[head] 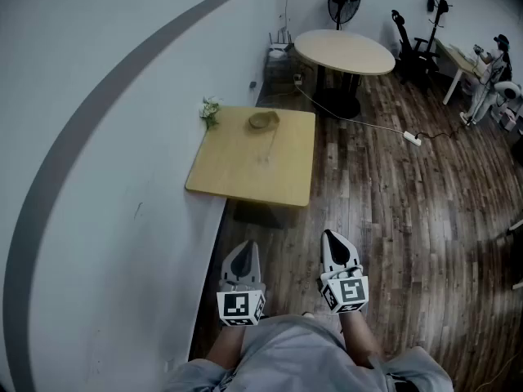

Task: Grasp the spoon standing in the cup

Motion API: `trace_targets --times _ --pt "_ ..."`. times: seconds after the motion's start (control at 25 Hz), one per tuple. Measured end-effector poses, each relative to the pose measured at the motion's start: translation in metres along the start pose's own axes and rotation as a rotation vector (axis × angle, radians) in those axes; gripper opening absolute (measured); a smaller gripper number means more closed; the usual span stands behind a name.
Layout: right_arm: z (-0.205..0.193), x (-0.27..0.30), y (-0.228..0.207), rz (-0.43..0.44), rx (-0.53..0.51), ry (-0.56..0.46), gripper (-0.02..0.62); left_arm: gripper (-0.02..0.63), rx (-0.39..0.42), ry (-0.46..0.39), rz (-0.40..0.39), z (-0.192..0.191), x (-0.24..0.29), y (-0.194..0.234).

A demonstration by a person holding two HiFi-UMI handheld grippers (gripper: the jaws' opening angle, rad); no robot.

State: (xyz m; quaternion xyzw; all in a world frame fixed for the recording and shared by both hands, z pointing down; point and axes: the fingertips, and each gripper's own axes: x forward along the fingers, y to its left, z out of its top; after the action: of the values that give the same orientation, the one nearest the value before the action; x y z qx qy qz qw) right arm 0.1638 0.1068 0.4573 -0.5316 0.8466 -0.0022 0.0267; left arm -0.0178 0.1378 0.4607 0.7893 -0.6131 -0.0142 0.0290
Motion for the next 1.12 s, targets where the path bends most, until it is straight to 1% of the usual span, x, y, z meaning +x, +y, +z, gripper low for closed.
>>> trace_targets --times 0.16,0.52,0.64,0.8,1.12 --pt "0.002 -0.005 -0.003 0.009 -0.003 -0.001 -0.003 0.002 -0.001 0.005 0.001 0.000 0.000 -0.009" --pt "0.000 -0.026 -0.016 0.046 -0.019 0.002 -0.002 0.002 -0.008 0.024 0.029 -0.009 -0.007 -0.035" --pt "-0.006 -0.034 -0.019 0.059 -0.034 0.012 -0.002 0.002 -0.013 0.037 0.028 -0.017 -0.010 -0.047" --pt "-0.017 -0.042 -0.028 0.059 -0.020 0.040 -0.002 0.002 -0.020 0.062 0.023 -0.026 -0.015 -0.062" --pt "-0.022 -0.020 -0.032 0.068 -0.016 0.059 -0.002 0.002 -0.028 0.067 0.027 -0.027 0.004 -0.051"
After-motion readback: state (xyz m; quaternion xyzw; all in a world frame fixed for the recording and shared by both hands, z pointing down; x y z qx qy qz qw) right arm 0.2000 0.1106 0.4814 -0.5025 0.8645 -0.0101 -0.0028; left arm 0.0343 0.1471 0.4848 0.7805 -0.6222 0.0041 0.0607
